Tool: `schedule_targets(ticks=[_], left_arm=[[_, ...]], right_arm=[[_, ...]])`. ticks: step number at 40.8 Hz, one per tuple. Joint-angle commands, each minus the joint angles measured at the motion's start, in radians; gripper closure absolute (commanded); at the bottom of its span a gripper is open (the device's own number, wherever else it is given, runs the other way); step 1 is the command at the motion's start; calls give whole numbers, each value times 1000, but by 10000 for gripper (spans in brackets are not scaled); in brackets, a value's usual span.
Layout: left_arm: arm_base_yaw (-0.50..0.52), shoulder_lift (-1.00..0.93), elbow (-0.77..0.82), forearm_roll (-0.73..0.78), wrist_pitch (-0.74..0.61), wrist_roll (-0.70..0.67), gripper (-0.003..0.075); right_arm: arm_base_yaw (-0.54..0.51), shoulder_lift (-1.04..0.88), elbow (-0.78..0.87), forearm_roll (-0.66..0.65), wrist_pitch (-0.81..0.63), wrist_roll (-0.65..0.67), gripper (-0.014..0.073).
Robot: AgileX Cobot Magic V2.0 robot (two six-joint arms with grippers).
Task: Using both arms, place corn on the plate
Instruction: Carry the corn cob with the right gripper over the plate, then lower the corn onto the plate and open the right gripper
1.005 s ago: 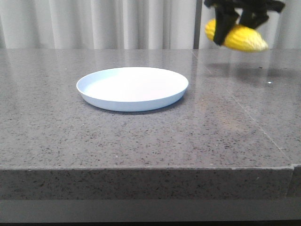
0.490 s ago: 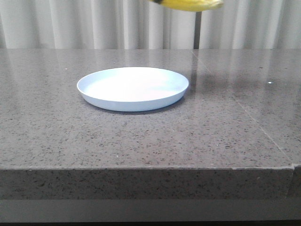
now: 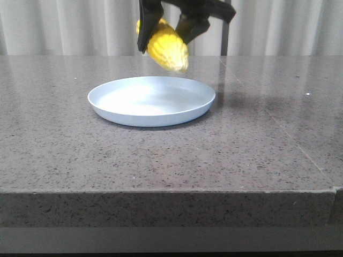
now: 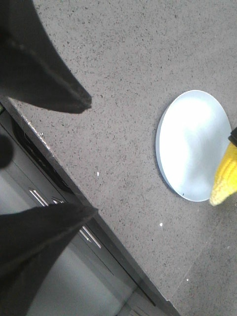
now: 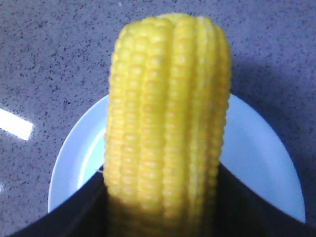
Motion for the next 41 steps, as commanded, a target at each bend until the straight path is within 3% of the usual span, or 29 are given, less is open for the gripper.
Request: schedule_targets(ticks=[1, 8, 20, 41], left_arm=[[-5, 5, -25, -8, -74, -7, 311], [-5, 5, -25, -8, -74, -7, 311], [-5, 5, -25, -8, -74, -7, 311], [-5, 5, -25, -8, -74, -7, 311]], right_arm=[[-1, -43, -2, -3, -119, 18, 321], [-1, 2, -1, -4, -133, 17, 286], [-1, 11, -8, -7, -85, 12, -53], [-1, -386, 49, -55, 131, -333, -31]])
